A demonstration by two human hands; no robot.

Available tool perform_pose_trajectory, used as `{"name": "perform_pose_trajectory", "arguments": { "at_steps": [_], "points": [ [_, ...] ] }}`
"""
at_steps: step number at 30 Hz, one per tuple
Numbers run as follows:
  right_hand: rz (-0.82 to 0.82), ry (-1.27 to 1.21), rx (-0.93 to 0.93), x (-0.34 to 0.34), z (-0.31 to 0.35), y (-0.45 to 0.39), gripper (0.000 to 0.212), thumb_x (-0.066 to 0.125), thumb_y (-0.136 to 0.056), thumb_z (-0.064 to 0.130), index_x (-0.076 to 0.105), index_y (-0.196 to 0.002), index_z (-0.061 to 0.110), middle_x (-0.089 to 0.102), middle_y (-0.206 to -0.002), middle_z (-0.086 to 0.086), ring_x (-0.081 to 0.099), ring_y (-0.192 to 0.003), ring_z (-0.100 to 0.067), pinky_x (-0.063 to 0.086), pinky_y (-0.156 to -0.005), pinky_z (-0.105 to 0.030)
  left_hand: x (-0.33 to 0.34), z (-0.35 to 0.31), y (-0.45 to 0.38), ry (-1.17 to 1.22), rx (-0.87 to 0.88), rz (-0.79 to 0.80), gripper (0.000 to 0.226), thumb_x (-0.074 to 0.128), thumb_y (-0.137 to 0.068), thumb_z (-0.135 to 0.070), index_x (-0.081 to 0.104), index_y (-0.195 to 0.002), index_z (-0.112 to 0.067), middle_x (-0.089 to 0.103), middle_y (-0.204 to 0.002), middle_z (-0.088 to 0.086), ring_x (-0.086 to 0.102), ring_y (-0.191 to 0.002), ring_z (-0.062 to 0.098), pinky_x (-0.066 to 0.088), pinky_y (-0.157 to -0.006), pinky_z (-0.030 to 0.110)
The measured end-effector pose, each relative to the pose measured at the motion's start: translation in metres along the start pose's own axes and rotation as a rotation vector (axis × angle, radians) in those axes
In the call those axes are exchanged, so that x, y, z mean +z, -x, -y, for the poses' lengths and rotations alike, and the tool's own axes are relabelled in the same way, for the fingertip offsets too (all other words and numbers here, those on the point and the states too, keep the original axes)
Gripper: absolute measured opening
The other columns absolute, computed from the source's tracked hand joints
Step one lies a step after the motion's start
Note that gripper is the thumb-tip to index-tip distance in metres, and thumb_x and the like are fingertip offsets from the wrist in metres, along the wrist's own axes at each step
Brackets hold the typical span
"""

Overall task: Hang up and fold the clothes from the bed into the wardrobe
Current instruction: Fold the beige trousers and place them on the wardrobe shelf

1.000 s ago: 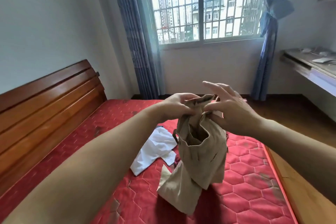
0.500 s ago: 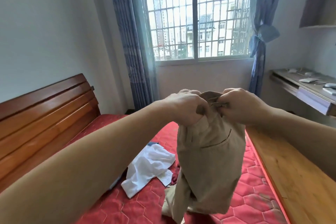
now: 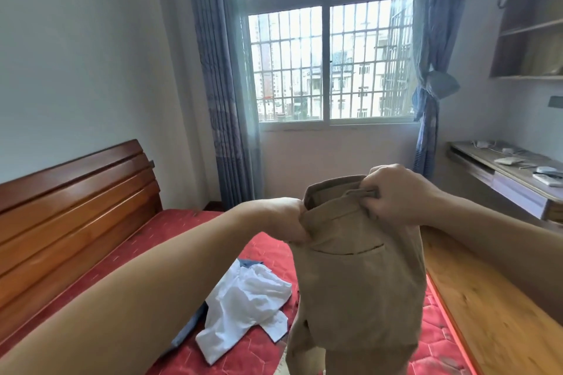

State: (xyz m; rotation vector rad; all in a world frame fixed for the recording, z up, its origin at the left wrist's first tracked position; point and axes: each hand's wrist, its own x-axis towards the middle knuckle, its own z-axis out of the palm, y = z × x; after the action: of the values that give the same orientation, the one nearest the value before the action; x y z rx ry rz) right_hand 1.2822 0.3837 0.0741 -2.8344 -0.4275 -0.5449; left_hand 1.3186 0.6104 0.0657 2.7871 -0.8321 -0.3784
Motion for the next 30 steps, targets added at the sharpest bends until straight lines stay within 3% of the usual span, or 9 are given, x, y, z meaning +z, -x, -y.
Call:
{"name": "perform_pose_trajectory", "arguments": {
  "at_steps": [5, 10, 13, 15, 17, 19, 24, 26, 30],
  "points": [
    [0.127, 0.036, -0.109, 0.004, -0.007, 0.006, 0.026, 0.061, -0.083, 0.033, 0.052, -0.061, 0.021, 0.049, -0.073, 0.01, 0.05, -0.069, -0.006, 0.049, -0.072, -0.04, -0.005, 0.025, -0.001, -0.088, 0.078, -0.072, 0.009, 0.063, -0.087, -0.024, 0.067, -0.086, -0.017, 0.065, -0.081, -0.005, 0.064, -0.081, 0.019, 0.055, -0.077, 0.029],
    [0.187, 0.094, -0.131, 0.015, -0.007, 0.007, 0.039, 0.064, -0.084, 0.037, 0.04, -0.057, 0.024, 0.046, -0.07, 0.01, 0.046, -0.067, -0.007, 0.047, -0.071, -0.036, -0.017, 0.039, -0.002, -0.288, 0.022, -0.151, 0.046, 0.071, -0.075, -0.058, 0.056, -0.057, -0.018, 0.05, -0.063, -0.001, 0.049, -0.057, 0.019, 0.039, -0.051, 0.026],
    [0.157, 0.088, -0.137, 0.018, -0.006, 0.011, 0.033, 0.064, -0.085, 0.038, 0.052, -0.062, 0.018, 0.047, -0.071, 0.01, 0.048, -0.068, -0.009, 0.046, -0.07, -0.032, -0.029, 0.041, 0.004, 0.079, -0.021, -0.111, 0.064, 0.055, -0.074, -0.079, 0.056, -0.05, -0.02, 0.045, -0.053, -0.004, 0.041, -0.049, 0.016, 0.036, -0.054, 0.026],
    [0.11, 0.119, -0.127, 0.019, -0.003, 0.014, 0.029, 0.062, -0.088, 0.041, 0.06, -0.071, 0.018, 0.048, -0.075, 0.012, 0.051, -0.071, -0.01, 0.048, -0.07, -0.032, -0.028, 0.037, 0.003, 0.276, 0.065, -0.25, 0.063, 0.046, -0.077, -0.081, 0.072, -0.061, -0.025, 0.066, -0.069, 0.001, 0.059, -0.064, 0.018, 0.05, -0.072, 0.03],
    [0.057, 0.171, -0.142, 0.024, 0.001, 0.016, 0.026, 0.056, -0.089, 0.045, 0.065, -0.079, 0.022, 0.049, -0.08, 0.013, 0.055, -0.072, -0.01, 0.051, -0.069, -0.034, -0.021, 0.028, -0.001, 0.291, 0.184, -0.387, 0.034, 0.064, -0.08, -0.06, 0.079, -0.076, -0.03, 0.072, -0.088, -0.002, 0.066, -0.084, 0.015, 0.053, -0.088, 0.036],
    [-0.005, 0.221, -0.182, 0.03, 0.003, 0.018, 0.032, 0.047, -0.089, 0.049, 0.066, -0.082, 0.025, 0.051, -0.081, 0.013, 0.056, -0.068, -0.012, 0.053, -0.064, -0.035, -0.007, 0.018, -0.008, 0.185, 0.209, -0.316, 0.012, 0.071, -0.08, -0.036, 0.078, -0.089, -0.031, 0.071, -0.096, -0.01, 0.065, -0.091, 0.009, 0.053, -0.089, 0.033],
    [-0.211, 0.264, -0.338, 0.044, 0.002, 0.031, 0.037, 0.04, -0.089, 0.042, 0.068, -0.075, 0.023, 0.053, -0.074, 0.009, 0.048, -0.056, -0.011, 0.046, -0.043, -0.028, 0.025, 0.015, -0.018, -0.14, 0.113, -0.343, 0.033, 0.06, -0.082, -0.032, 0.049, -0.113, -0.033, 0.064, -0.103, -0.001, 0.061, -0.088, 0.028, 0.055, -0.073, 0.04],
    [-0.223, 0.274, -0.389, 0.05, -0.003, 0.04, 0.034, 0.043, -0.091, 0.039, 0.068, -0.077, 0.02, 0.058, -0.082, 0.003, 0.058, -0.064, -0.017, 0.051, -0.049, -0.03, 0.036, 0.022, -0.02, -0.019, 0.164, -0.342, 0.038, 0.058, -0.08, -0.016, 0.051, -0.113, -0.033, 0.066, -0.1, 0.0, 0.062, -0.084, 0.026, 0.056, -0.07, 0.039],
    [-0.25, 0.382, -0.426, 0.068, -0.011, 0.063, 0.023, 0.054, -0.093, 0.028, 0.068, -0.081, 0.014, 0.058, -0.126, -0.015, 0.056, -0.112, -0.031, 0.049, -0.089, -0.047, 0.041, 0.032, -0.027, 0.395, 0.097, -0.268, 0.048, 0.067, -0.076, -0.001, 0.061, -0.117, -0.026, 0.063, -0.095, -0.01, 0.06, -0.08, 0.009, 0.051, -0.061, 0.014]
  ]
}}
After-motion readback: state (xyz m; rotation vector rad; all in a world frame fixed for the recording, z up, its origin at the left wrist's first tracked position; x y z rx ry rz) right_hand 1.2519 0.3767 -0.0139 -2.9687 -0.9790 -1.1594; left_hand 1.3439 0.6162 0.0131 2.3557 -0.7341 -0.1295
